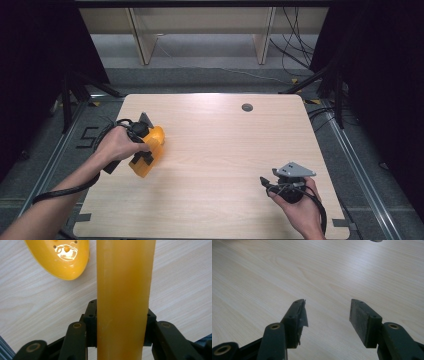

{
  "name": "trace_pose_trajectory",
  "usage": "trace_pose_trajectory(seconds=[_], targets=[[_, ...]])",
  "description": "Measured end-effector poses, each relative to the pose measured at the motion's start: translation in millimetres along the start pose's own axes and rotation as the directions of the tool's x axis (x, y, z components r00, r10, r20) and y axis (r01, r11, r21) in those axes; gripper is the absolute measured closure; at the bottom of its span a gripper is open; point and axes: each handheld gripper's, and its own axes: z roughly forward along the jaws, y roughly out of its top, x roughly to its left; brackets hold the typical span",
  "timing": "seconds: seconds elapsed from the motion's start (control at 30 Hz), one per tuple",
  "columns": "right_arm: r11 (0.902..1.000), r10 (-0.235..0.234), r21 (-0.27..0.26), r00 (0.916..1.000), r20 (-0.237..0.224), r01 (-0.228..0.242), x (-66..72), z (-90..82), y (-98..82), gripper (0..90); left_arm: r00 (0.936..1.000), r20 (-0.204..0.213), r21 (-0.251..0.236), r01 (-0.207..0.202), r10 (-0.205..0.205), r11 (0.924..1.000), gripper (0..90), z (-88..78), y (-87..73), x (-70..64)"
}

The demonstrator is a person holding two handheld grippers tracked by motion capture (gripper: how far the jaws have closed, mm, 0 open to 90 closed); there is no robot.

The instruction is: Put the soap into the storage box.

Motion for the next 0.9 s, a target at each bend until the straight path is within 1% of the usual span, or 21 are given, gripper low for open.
trace_pose_trajectory(seconds=[0.1, 0.13, 0.17, 0.2, 0.23, 0.27, 0.3, 0.37, 0.4, 0.43, 0.47, 0.5, 0.57, 0.6, 0.63, 0.67, 0.73, 0.8, 0.83, 0.87, 0.9], targets=[[1.0000, 0.001, 0.001, 1.0000, 0.001, -0.001, -0.1, -0.4, 0.0, 46.6, 0.9999, -0.009, 0.013, 0.008, -0.008, 0.9999, 60.5, -1.1, 1.5, 2.4], [1.0000, 0.001, 0.000, 1.0000, 0.001, -0.001, -0.2, -0.4, 0.1, 46.6, 0.9999, -0.006, -0.004, 0.015, -0.015, 0.9999, 60.4, 0.0, 1.4, 3.2], [1.0000, 0.001, 0.000, 1.0000, 0.002, -0.001, -0.2, -0.5, 0.0, 46.6, 0.9999, -0.010, 0.012, 0.011, -0.011, 0.9999, 60.5, -1.5, 2.2, 4.6], [1.0000, 0.001, 0.000, 1.0000, 0.001, -0.001, -0.2, -0.5, 0.0, 46.6, 0.9999, -0.010, 0.012, 0.011, -0.011, 0.9999, 60.5, -1.5, 2.2, 4.6], [1.0000, 0.001, 0.001, 1.0000, 0.001, -0.001, -0.2, -0.4, 0.0, 46.6, 0.9996, -0.011, -0.015, 0.024, -0.024, 0.9996, 60.5, -0.1, 2.3, 5.8], [1.0000, 0.001, 0.001, 1.0000, 0.001, -0.001, -0.2, -0.4, 0.0, 46.6, 0.9996, -0.011, -0.015, 0.024, -0.024, 0.9996, 60.5, -0.1, 2.3, 5.8], [1.0000, 0.001, 0.001, 1.0000, 0.001, -0.001, 0.0, -0.4, 0.0, 46.6, 0.9996, -0.013, 0.010, 0.026, -0.026, 0.9996, 60.5, -2.6, 4.2, 7.5], [1.0000, 0.001, 0.000, 1.0000, 0.001, -0.001, -0.1, -0.5, 0.1, 46.7, 0.9995, -0.013, 0.011, 0.030, -0.030, 0.9995, 60.5, -3.2, 5.0, 8.2], [1.0000, 0.001, 0.000, 1.0000, 0.002, -0.001, -0.2, -0.7, 0.1, 46.6, 0.9992, -0.013, -0.013, 0.039, -0.039, 0.9992, 60.5, -2.2, 5.0, 9.8], [1.0000, 0.000, -0.001, 1.0000, 0.003, 0.000, -0.3, -0.8, 0.1, 46.6, 0.9992, -0.013, 0.007, 0.039, -0.038, 0.9992, 60.5, -4.3, 6.7, 11.2], [1.0000, 0.004, -0.006, 1.0000, -0.001, -0.004, -0.4, -0.6, -0.1, 46.6, 0.9992, -0.013, 0.007, 0.039, -0.038, 0.9992, 60.5, -4.3, 6.7, 11.2], [1.0000, 0.004, -0.006, 1.0000, -0.001, -0.004, -0.4, -0.6, -0.1, 46.6, 0.9988, -0.012, 0.006, 0.047, -0.047, 0.9989, 60.5, -4.8, 7.4, 11.8], [1.0000, 0.001, -0.005, 1.0000, 0.002, -0.001, -0.4, -0.6, -0.1, 46.6, 0.9984, -0.015, -0.020, 0.055, -0.055, 0.9983, 60.5, -3.6, 7.5, 13.8], [0.9999, 0.001, -0.011, 1.0000, 0.005, -0.001, -0.3, -0.5, 0.0, 46.6, 0.9981, -0.013, 0.001, 0.060, -0.060, 0.9982, 60.5, -5.8, 9.5, 16.2], [0.9999, 0.002, -0.013, 1.0000, 0.006, -0.002, -0.3, -0.5, 0.1, 46.6, 0.9977, -0.012, 0.003, 0.067, -0.067, 0.9977, 60.5, -6.0, 10.3, 17.6], [0.9999, 0.002, -0.013, 1.0000, 0.006, -0.002, -0.3, -0.4, 0.1, 46.6, 0.9977, -0.012, 0.003, 0.067, -0.067, 0.9977, 60.4, -6.0, 10.3, 17.6], [0.9999, 0.002, -0.012, 1.0000, 0.005, -0.002, -0.3, -0.4, 0.0, 46.6, 0.9968, 0.002, -0.019, 0.080, -0.080, 0.9966, 60.5, -6.1, 11.5, 22.4], [0.9999, 0.002, -0.012, 1.0000, 0.004, -0.002, -0.3, -0.4, -0.1, 46.5, 0.9960, -0.007, -0.016, 0.089, -0.089, 0.9959, 60.5, -7.4, 13.5, 24.9], [0.9999, 0.002, -0.011, 1.0000, 0.004, -0.002, -0.3, -0.3, -0.1, 46.5, 0.9953, -0.016, -0.029, 0.095, -0.096, 0.9950, 60.4, -6.6, 14.2, 26.0], [0.9999, 0.006, -0.012, 1.0000, 0.004, -0.006, 0.0, -0.3, 0.1, 46.5, 0.9954, -0.022, -0.015, 0.093, -0.093, 0.9955, 60.5, -7.7, 15.3, 27.0], [1.0000, 0.004, -0.009, 1.0000, 0.003, -0.004, 0.0, -0.5, 0.2, 46.5, 0.9947, -0.024, -0.014, 0.099, -0.100, 0.9950, 60.5, -8.1, 16.4, 28.3]])
